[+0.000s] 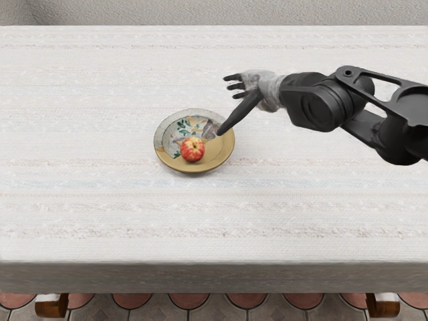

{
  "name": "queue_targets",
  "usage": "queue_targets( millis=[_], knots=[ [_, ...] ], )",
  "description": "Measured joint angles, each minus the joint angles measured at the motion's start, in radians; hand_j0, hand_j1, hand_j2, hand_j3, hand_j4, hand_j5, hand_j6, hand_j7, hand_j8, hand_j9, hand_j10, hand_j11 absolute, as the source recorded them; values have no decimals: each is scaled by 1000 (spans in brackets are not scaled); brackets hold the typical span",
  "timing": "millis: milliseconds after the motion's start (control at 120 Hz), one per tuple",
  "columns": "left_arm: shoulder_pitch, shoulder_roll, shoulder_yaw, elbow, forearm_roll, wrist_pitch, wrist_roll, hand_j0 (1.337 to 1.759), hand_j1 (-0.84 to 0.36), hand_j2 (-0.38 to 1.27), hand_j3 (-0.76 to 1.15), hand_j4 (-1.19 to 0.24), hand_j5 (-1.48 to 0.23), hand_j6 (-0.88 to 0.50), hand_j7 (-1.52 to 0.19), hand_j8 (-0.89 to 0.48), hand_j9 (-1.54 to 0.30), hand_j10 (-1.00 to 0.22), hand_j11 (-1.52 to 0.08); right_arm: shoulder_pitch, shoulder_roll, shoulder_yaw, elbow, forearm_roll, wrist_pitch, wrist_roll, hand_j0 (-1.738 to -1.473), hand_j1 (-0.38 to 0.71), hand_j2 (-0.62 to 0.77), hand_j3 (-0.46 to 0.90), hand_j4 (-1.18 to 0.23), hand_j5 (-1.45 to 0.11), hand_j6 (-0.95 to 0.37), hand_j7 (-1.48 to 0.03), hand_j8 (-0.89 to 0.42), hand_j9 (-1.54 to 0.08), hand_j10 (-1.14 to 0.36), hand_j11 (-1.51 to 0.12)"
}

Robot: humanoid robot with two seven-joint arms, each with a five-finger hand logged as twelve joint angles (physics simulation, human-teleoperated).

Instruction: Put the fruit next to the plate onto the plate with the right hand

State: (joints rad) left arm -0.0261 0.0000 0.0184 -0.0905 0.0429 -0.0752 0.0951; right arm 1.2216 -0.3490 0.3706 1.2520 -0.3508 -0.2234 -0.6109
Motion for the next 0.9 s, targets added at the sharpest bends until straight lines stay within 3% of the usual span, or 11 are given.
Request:
queue_targets(
  millis=[242,400,600,900],
  knots=[
    [0,0,0,0,0,0,0,1658,57,49,0,-244,-316,-244,-316,-244,-316,-244,-316,-410,-116,534,10,15,628,0,-1658,-285,-6,0,-55,-73,-52,-72,-52,-73,-55,-73],
    [0,0,0,0,0,0,0,1658,57,49,0,-244,-316,-244,-316,-244,-316,-244,-316,-587,-178,736,5,76,789,0,-1658,-288,-8,0,-52,-68,-50,-68,-50,-68,-52,-68],
    [0,0,0,0,0,0,0,1658,57,49,0,-244,-316,-244,-316,-244,-316,-244,-316,-693,-266,828,-37,182,828,0,-1658,-292,-8,0,-48,-63,-47,-63,-47,-63,-48,-63],
    [0,0,0,0,0,0,0,1658,58,49,0,-244,-316,-244,-316,-244,-316,-243,-316,-728,-312,839,-139,253,834,0,-1658,-294,-8,0,-45,-60,-44,-60,-44,-60,-45,-60]
  ],
)
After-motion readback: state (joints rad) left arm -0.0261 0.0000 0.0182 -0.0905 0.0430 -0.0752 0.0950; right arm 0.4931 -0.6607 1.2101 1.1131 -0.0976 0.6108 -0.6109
